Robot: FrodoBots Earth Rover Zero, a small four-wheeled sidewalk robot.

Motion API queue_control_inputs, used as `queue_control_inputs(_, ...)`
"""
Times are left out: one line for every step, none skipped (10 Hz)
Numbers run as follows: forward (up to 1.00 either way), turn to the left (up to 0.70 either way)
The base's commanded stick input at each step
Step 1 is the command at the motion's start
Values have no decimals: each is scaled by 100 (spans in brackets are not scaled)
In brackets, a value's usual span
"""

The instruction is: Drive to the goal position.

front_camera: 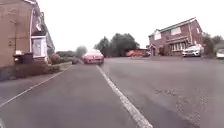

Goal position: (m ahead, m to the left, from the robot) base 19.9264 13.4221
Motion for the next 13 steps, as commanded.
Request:
queue_control_inputs(100,0)
queue_control_inputs(100,0)
queue_control_inputs(100,0)
queue_control_inputs(100,0)
queue_control_inputs(100,0)
queue_control_inputs(100,0)
queue_control_inputs(100,0)
queue_control_inputs(100,0)
queue_control_inputs(100,0)
queue_control_inputs(100,0)
queue_control_inputs(100,0)
queue_control_inputs(100,0)
queue_control_inputs(100,0)
